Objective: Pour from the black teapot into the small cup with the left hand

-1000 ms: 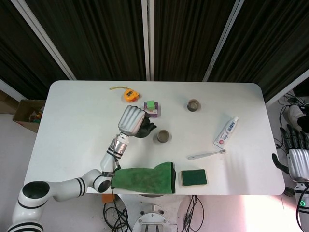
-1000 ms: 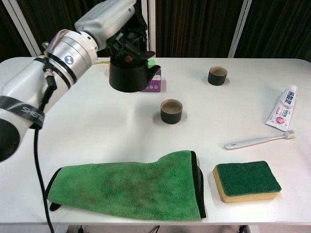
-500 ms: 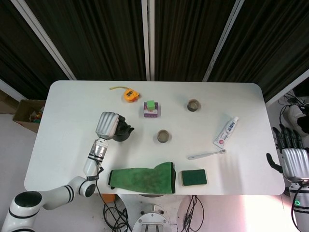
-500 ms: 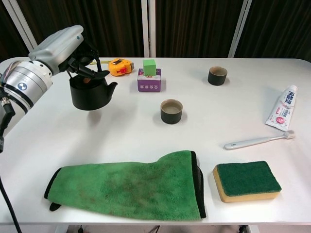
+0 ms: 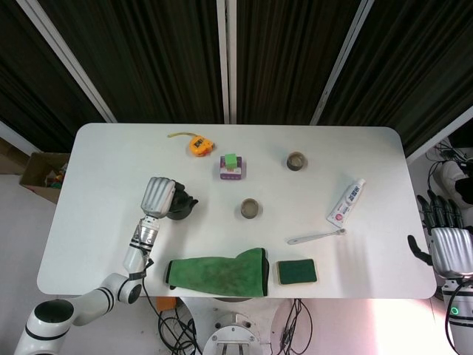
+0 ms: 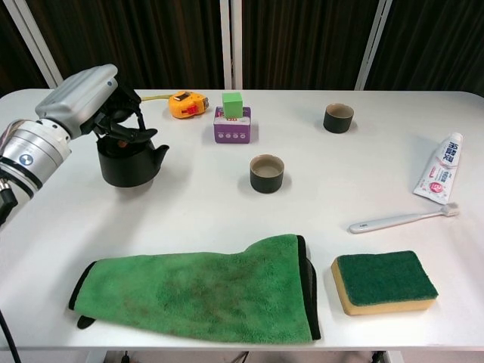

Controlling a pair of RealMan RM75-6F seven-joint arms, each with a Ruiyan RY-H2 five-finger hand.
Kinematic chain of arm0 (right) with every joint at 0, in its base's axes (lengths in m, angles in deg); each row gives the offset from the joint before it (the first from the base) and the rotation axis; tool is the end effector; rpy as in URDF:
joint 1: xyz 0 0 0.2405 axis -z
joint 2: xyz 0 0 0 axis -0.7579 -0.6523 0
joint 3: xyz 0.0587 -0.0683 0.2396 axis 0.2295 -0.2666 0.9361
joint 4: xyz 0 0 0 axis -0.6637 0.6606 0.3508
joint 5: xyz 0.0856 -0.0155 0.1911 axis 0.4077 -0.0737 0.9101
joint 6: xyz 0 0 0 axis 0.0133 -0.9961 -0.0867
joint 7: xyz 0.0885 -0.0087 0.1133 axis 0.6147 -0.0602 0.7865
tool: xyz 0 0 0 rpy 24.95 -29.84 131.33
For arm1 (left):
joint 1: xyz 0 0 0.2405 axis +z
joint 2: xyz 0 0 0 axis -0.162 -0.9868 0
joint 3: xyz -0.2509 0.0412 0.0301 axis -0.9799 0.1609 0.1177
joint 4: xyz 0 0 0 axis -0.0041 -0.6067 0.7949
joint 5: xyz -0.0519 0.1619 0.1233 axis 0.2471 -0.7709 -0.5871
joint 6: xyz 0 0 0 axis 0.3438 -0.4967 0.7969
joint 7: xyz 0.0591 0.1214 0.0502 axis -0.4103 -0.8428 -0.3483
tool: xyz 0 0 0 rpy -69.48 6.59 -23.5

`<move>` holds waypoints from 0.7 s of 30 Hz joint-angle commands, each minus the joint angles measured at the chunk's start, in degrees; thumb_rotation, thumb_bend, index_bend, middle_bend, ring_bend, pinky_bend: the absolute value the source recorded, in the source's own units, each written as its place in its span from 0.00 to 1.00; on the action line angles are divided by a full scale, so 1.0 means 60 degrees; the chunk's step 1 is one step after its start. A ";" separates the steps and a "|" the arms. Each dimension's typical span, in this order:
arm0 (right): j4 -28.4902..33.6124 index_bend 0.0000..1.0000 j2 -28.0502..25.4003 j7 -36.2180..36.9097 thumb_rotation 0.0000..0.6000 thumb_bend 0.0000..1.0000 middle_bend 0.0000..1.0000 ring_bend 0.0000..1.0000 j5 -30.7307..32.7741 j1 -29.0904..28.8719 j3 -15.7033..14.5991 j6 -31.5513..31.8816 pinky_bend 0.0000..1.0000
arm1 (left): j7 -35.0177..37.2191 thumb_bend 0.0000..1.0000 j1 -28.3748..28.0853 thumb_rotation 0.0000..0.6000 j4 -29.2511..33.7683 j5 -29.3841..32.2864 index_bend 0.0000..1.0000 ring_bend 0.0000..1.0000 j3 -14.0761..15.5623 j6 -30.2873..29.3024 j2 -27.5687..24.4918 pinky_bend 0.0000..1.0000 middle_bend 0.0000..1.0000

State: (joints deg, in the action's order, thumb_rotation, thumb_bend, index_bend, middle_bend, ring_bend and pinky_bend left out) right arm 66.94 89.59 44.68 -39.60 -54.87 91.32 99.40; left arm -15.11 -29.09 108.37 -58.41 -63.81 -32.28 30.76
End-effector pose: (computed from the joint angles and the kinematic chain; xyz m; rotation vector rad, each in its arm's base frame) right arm -0.3332 -0.1966 0.1579 1.3622 -0.7957 0.8778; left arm -0.1828 0.3521 -0.0620 -1.5265 -0.9215 -1.3061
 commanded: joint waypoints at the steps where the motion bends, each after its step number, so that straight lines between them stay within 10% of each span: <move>1: 0.0001 0.00 0.0005 -0.0008 1.00 0.31 0.00 0.00 -0.0008 -0.0004 -0.0008 -0.0005 0.00 | 0.0269 0.25 0.0036 0.85 -0.0363 -0.0153 1.00 0.94 0.0097 -0.0029 0.0169 0.77 1.00; 21: -0.0084 0.00 0.0043 0.0055 1.00 0.31 0.00 0.00 0.0038 -0.0010 -0.0025 -0.0052 0.00 | 0.0922 0.25 0.0073 0.74 -0.1679 -0.0463 1.00 0.93 0.0254 0.0062 0.0748 0.76 1.00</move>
State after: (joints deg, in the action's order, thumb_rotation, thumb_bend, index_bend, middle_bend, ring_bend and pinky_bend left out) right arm 66.44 89.85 45.02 -39.37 -54.93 91.17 99.09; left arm -9.62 -28.67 98.34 -61.15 -62.32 -31.94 35.20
